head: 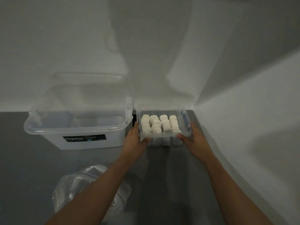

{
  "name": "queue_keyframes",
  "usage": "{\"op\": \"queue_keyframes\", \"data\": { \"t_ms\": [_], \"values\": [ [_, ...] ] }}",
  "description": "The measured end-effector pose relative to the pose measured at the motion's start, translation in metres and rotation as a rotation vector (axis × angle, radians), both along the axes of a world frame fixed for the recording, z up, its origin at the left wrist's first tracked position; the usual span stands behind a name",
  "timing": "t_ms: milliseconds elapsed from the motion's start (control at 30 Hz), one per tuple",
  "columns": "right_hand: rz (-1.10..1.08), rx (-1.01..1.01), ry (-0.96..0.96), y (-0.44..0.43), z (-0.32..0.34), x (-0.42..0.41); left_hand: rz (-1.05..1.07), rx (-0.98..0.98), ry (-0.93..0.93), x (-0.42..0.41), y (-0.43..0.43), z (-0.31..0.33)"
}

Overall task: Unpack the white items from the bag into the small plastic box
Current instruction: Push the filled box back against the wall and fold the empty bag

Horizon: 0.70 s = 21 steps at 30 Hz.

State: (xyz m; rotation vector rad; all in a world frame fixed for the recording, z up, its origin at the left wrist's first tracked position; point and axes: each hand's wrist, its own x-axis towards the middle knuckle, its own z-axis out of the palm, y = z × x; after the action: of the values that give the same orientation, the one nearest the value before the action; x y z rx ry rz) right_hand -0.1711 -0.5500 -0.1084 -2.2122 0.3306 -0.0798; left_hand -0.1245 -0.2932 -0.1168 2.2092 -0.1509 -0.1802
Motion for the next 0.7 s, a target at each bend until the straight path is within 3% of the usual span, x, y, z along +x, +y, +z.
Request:
{"op": "queue_keyframes", "data": {
  "t_ms": [267, 700],
  "values": [
    [0.033, -0.059, 0.019, -0.023, -0.004, 0.060, 0.067, -0.021, 0.001, 0.046, -0.026, -0.001],
    [0.007, -0.129, 0.039, -0.024, -0.007, 0.087, 0.075, -0.004, 0.002, 0.053, -0.048, -0.001]
  ]
}}
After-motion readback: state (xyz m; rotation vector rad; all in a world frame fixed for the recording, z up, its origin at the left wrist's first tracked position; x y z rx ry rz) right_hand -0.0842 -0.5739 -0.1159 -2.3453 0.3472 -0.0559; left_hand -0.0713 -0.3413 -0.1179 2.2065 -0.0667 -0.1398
